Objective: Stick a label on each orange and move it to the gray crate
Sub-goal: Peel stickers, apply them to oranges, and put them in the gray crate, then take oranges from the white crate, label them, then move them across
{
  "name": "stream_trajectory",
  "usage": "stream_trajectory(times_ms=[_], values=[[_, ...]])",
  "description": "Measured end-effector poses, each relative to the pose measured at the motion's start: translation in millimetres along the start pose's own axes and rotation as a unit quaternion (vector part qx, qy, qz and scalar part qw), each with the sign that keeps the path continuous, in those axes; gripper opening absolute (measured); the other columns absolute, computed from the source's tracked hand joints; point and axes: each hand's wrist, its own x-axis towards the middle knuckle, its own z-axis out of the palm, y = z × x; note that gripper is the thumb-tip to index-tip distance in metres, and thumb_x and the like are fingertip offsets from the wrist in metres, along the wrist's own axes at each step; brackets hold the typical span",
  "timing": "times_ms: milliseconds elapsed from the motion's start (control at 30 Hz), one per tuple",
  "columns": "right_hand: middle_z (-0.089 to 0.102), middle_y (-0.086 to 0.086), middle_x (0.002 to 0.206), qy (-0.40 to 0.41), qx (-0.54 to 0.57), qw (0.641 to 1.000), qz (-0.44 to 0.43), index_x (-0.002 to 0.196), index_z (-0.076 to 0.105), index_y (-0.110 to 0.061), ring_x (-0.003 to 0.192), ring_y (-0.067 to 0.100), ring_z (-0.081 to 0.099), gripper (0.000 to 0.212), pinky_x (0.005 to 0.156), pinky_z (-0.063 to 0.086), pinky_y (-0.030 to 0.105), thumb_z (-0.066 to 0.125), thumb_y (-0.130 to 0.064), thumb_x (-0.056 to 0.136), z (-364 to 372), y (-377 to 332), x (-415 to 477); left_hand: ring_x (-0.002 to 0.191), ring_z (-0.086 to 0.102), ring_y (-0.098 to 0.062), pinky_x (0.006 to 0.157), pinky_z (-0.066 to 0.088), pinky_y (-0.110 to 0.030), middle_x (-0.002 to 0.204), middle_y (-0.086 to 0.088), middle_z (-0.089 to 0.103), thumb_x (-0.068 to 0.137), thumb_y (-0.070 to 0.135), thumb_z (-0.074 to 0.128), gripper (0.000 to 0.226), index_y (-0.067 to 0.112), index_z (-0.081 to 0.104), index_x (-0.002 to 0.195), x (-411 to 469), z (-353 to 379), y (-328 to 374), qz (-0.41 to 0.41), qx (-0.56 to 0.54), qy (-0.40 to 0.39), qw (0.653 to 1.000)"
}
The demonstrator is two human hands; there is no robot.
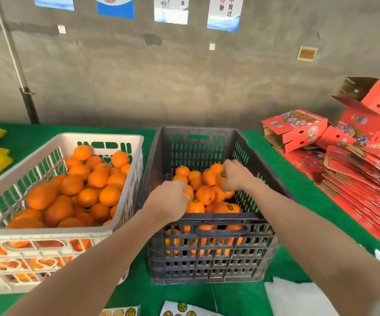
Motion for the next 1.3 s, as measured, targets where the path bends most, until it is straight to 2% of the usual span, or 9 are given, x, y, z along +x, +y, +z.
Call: stream_trajectory(times_ms=[100, 200, 333, 500, 667, 767, 933, 1100, 1300], values=[[0.055, 0.013, 0.125, -0.099, -0.145, 0.984, 0.024, 0.128, 0.048, -0.01, 0.11, 0.033, 0.055, 0.072, 0.08, 0.048, 0.039, 0.082, -0.028, 0.067, 13, 18, 23, 0.079, 0.053, -0.019, 0.066, 0.043, -0.032, 0.095, -0.005, 0.061, 0.095, 0.03, 0.052, 0.024, 0.012, 0.056, 0.109, 3, 3, -6, -0.011, 0.02, 0.021, 1.0], [0.058, 0.01, 0.122, -0.127, -0.174, 0.976, 0.026, 0.126, 0.053, -0.011, 0.107, 0.032, 0.056, 0.065, 0.079, 0.049, 0.041, 0.081, -0.025, 0.069, 23, 26, 31, 0.086, 0.053, -0.021, 0.069, 0.041, -0.031, 0.106, -0.007, 0.059, 0.094, 0.034, 0.054, 0.028, 0.012, 0.056, 0.11, 5, 6, -7, -0.01, 0.026, 0.023, 0.999], [0.052, 0.011, 0.131, -0.152, -0.168, 0.973, 0.046, 0.133, 0.045, -0.012, 0.117, 0.034, 0.051, 0.069, 0.087, 0.046, 0.042, 0.078, -0.026, 0.073, 26, 26, 29, 0.083, 0.058, -0.025, 0.066, 0.046, -0.036, 0.092, -0.007, 0.061, 0.092, 0.031, 0.056, 0.023, 0.009, 0.059, 0.099, 1, 5, -4, -0.003, 0.009, 0.041, 0.999], [0.004, 0.017, 0.158, 0.015, -0.077, 0.997, 0.01, 0.148, 0.02, -0.017, 0.14, 0.05, 0.011, 0.076, 0.109, 0.023, 0.06, 0.065, -0.027, 0.088, 3, -6, 11, 0.083, 0.059, -0.024, 0.066, 0.046, -0.034, 0.09, -0.005, 0.062, 0.093, 0.03, 0.055, 0.019, 0.012, 0.059, 0.097, -7, -1, -1, 0.01, 0.003, 0.081, 0.997], [0.055, 0.023, 0.126, 0.092, 0.003, 0.996, 0.005, 0.127, 0.052, -0.001, 0.112, 0.038, 0.055, 0.041, 0.091, 0.05, 0.045, 0.055, 0.003, 0.086, -1, -1, -24, 0.071, 0.059, -0.023, 0.063, 0.048, -0.036, 0.08, -0.011, 0.064, 0.094, 0.029, 0.053, 0.029, 0.004, 0.062, 0.084, -9, -1, 1, -0.009, -0.005, 0.038, 0.999], [0.062, 0.02, 0.119, 0.143, 0.086, 0.985, 0.033, 0.114, 0.065, -0.003, 0.112, 0.035, 0.057, 0.031, 0.093, 0.05, 0.042, 0.058, 0.004, 0.085, -5, 10, -35, 0.05, 0.041, -0.016, 0.051, 0.035, -0.03, 0.057, -0.006, 0.045, 0.096, 0.027, 0.05, 0.041, 0.009, 0.044, 0.06, -5, 0, 2, -0.027, -0.015, -0.02, 0.999], [0.066, 0.016, 0.115, 0.161, 0.105, 0.981, 0.036, 0.105, 0.07, -0.005, 0.112, 0.033, 0.058, 0.023, 0.094, 0.046, 0.038, 0.057, -0.001, 0.086, -12, 29, -31, 0.049, 0.035, -0.014, 0.05, 0.028, -0.026, 0.056, -0.003, 0.037, 0.098, 0.028, 0.048, 0.043, 0.013, 0.037, 0.059, -3, -1, 4, -0.052, -0.013, -0.057, 0.997], [0.054, 0.015, 0.134, 0.037, -0.074, 0.995, -0.05, 0.128, 0.055, -0.006, 0.127, 0.032, 0.043, 0.041, 0.104, 0.037, 0.039, 0.058, -0.001, 0.088, -11, 36, -1, 0.048, 0.034, -0.015, 0.049, 0.028, -0.027, 0.055, -0.003, 0.036, 0.099, 0.03, 0.046, 0.045, 0.014, 0.037, 0.058, 0, 2, 1, -0.056, -0.018, -0.061, 0.996], [0.05, 0.013, 0.132, -0.145, -0.276, 0.948, -0.062, 0.135, 0.044, -0.006, 0.118, 0.03, 0.05, 0.046, 0.097, 0.046, 0.039, 0.056, -0.01, 0.091, 11, 32, 44, 0.052, 0.044, -0.014, 0.048, 0.032, -0.027, 0.058, -0.002, 0.044, 0.094, 0.038, 0.054, 0.041, 0.015, 0.043, 0.062, 18, 11, -9, -0.086, 0.009, -0.1, 0.991]])
